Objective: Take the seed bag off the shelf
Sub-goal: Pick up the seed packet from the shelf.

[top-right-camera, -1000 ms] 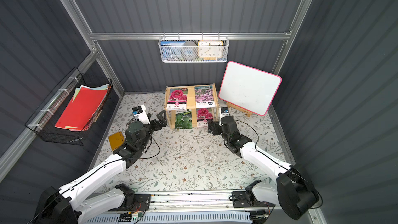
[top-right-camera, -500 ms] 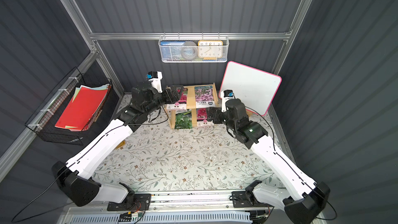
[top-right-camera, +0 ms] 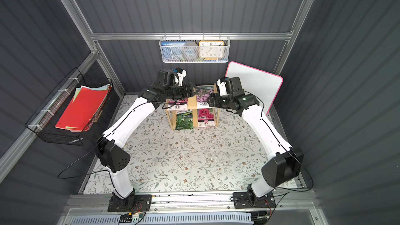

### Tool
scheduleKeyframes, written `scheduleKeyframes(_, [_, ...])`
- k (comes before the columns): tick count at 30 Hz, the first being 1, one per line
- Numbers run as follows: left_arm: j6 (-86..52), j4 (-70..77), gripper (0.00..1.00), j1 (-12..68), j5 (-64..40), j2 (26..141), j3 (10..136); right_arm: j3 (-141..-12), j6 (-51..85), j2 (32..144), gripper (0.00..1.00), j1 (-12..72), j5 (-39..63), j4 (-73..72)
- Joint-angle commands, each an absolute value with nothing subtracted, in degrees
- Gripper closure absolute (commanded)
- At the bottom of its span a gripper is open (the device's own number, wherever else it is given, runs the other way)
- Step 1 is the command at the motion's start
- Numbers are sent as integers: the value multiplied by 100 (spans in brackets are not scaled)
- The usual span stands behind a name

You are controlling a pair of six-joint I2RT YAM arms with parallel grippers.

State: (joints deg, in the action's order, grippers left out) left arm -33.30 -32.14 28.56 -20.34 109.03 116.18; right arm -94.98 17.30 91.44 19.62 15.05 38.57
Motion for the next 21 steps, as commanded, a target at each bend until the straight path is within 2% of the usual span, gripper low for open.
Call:
scheduleKeyframes(1, [-3367,-3718,38,2856,-2025,10942,12003,-9903,1524,9355,30,1986,1674,4227])
scheduleKeyframes(3, [-3377,-3789,41,2851,-2065,11110,12160,-10108,1462,9508,30,1986,1481,4366])
scheduleKeyframes(7, [-3261,-4197,58,2856,-2276,11476,12580,-10531,1367,9784,32,1986,1030,4597])
scheduleKeyframes(10, [-3218,-4301,68,2830,-1958,11501,12604,-10766,1371,9980,36,1986,1039,4683])
scheduleKeyframes(17, [-3175,-4497,71,2725,-1357,11498,12487,-11169,1498,10418,36,1985,1041,4742])
scheduleKeyframes(21, [-3167,-4555,71,2708,-267,11205,12434,-11167,1559,10503,35,1987,1002,4660])
